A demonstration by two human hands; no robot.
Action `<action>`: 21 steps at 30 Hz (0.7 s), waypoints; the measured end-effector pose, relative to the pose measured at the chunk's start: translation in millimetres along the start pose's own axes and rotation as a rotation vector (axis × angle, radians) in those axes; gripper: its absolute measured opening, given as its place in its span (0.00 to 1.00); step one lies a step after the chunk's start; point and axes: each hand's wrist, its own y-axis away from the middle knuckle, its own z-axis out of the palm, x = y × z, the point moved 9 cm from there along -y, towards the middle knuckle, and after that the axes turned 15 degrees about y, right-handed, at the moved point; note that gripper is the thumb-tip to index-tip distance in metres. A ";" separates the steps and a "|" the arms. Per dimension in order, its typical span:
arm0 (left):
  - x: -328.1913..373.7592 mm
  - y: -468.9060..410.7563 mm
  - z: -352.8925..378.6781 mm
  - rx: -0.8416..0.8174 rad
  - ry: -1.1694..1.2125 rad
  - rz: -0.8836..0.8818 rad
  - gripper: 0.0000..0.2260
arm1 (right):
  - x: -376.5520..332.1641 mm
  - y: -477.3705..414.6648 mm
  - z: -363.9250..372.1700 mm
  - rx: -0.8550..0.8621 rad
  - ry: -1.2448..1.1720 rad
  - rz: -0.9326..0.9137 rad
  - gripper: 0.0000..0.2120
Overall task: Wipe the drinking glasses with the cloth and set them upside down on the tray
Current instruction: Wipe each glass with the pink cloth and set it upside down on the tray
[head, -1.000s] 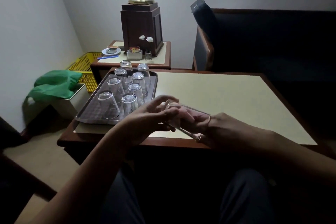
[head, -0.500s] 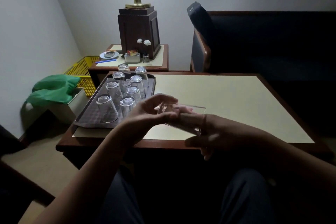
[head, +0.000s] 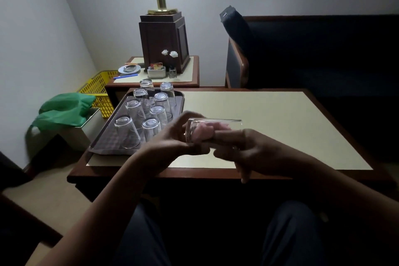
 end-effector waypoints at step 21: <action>27.0 4.2 -22.1 0.191 -0.358 0.243 0.26 | 11.3 12.4 -3.7 -0.032 -0.787 0.223 0.21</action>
